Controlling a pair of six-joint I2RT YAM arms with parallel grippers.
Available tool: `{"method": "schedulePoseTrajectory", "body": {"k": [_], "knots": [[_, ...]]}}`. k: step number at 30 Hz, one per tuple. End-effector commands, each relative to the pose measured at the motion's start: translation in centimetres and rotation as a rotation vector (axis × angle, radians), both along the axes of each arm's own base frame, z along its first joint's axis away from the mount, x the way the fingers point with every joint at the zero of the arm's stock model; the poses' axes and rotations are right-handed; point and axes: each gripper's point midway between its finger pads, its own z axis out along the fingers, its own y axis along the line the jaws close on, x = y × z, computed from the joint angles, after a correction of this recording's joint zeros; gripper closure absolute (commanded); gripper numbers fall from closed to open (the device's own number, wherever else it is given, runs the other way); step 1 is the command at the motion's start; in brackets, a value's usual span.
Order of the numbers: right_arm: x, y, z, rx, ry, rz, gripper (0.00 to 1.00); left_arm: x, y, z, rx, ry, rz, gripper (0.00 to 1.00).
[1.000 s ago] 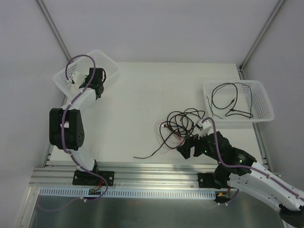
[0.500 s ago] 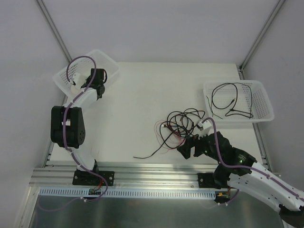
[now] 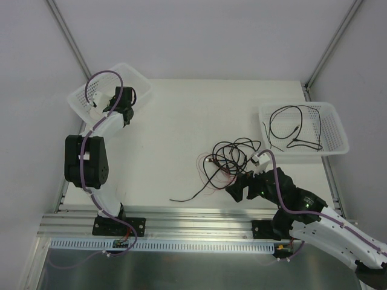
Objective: Untangle the cables
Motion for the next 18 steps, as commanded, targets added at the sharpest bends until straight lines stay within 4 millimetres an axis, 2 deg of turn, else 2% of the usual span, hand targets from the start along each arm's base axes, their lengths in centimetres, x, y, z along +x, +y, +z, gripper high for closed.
{"method": "schedulePoseTrajectory", "body": {"k": [1, 11, 18], "knots": [[0.1, -0.2, -0.1, -0.005, -0.014, -0.007, 0.06, -1.0, 1.7, 1.6, 0.077, 0.016, 0.017, 1.0], [0.1, -0.2, 0.1, 0.003, -0.017, -0.004, 0.06, -0.8, 1.2, 7.8, 0.161, -0.015, -0.118, 1.0], [0.0, -0.2, 0.3, 0.01, -0.017, -0.007, 0.06, -0.5, 2.0, 11.4, 0.241, -0.015, -0.165, 1.0]]}}
